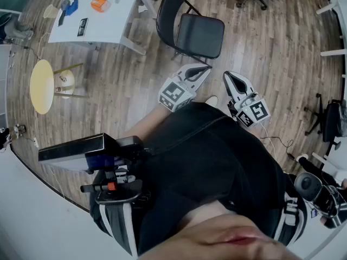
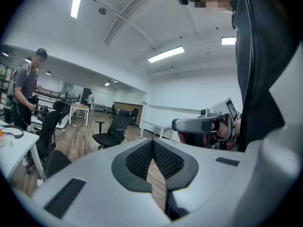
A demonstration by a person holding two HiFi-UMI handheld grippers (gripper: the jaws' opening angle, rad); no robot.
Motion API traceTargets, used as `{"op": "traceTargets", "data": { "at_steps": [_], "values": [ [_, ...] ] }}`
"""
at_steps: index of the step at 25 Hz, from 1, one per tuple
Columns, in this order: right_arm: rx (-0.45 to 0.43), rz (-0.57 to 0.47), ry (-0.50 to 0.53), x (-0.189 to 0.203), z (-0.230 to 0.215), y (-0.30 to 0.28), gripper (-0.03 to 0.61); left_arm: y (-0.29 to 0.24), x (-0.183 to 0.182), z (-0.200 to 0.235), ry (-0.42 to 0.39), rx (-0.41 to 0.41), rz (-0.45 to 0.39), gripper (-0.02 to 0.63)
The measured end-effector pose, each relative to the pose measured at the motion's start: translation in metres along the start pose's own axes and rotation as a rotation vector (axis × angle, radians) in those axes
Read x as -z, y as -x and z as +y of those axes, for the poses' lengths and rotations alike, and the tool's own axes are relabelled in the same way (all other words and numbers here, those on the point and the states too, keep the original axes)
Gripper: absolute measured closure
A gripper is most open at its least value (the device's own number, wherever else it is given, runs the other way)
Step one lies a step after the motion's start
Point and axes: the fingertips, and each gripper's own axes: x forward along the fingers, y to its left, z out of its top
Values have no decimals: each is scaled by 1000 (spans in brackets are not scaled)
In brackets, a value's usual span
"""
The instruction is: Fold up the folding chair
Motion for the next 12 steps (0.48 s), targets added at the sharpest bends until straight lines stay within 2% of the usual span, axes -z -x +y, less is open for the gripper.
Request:
{"op": "traceTargets", "data": {
  "at_steps": [12],
  "values": [
    [42, 11, -14, 21, 5, 11, 569, 11, 20, -18, 2, 35, 38, 612]
  ]
}}
